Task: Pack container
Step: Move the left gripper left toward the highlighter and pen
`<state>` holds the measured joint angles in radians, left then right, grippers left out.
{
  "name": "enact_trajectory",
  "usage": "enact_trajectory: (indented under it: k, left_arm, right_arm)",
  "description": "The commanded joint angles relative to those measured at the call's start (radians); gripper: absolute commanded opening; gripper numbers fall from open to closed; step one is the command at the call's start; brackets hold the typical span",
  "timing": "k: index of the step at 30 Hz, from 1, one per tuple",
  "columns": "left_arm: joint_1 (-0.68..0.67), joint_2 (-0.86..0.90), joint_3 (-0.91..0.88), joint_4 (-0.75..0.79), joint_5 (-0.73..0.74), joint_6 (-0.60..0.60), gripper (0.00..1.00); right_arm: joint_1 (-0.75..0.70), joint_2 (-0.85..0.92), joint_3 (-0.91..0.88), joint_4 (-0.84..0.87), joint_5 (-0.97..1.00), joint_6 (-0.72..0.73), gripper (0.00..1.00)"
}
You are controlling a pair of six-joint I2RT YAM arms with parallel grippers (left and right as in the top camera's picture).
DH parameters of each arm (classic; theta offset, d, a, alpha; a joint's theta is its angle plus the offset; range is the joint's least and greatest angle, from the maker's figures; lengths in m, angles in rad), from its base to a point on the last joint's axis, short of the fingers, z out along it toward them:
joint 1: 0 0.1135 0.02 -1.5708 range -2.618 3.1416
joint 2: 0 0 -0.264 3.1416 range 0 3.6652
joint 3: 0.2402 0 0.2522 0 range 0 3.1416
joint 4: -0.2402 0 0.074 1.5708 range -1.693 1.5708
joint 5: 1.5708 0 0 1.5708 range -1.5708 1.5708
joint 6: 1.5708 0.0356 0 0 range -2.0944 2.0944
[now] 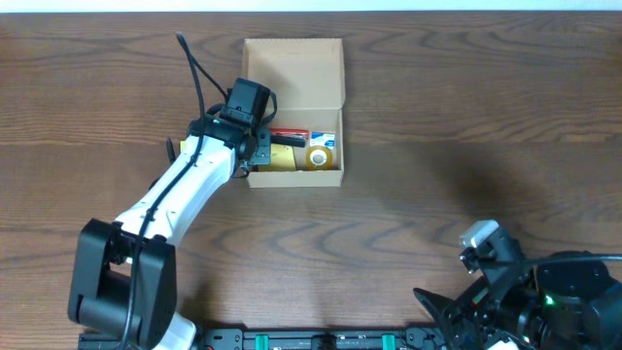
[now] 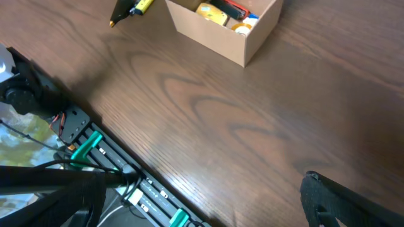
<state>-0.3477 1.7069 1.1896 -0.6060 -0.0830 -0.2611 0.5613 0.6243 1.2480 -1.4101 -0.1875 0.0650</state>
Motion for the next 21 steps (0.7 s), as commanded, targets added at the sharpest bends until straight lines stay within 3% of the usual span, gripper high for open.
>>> enact_trajectory:
  k: [1,7,8,9,12,21]
  left_arm:
    - [0.007,-0.026,-0.007,-0.006,-0.028,0.011,0.06]
    - [0.007,-0.026,-0.007,0.006,-0.029,0.015,0.06]
    - [0.007,-0.026,-0.007,0.005,-0.029,0.015,0.14]
    - [0.007,-0.026,-0.007,0.006,-0.029,0.014,0.29]
    - [0.007,-0.026,-0.006,0.013,-0.029,0.014,0.50]
    - [0.007,-0.092,0.091,-0.021,-0.076,0.015,0.48]
  right_arm:
    - [0.000,0.000,0.001,0.000,-0.008,0.008,0.99]
    - [0.000,0.000,0.001,0.000,-0.008,0.008,0.99]
    - [0.000,0.000,0.001,0.000,-0.008,0.008,0.99]
    - [0.000,0.000,0.001,0.000,-0.008,0.008,0.99]
    - [0.000,0.000,0.001,0.000,-0.008,0.008,0.99]
    - [0.000,0.000,0.001,0.000,-0.008,0.008,0.99]
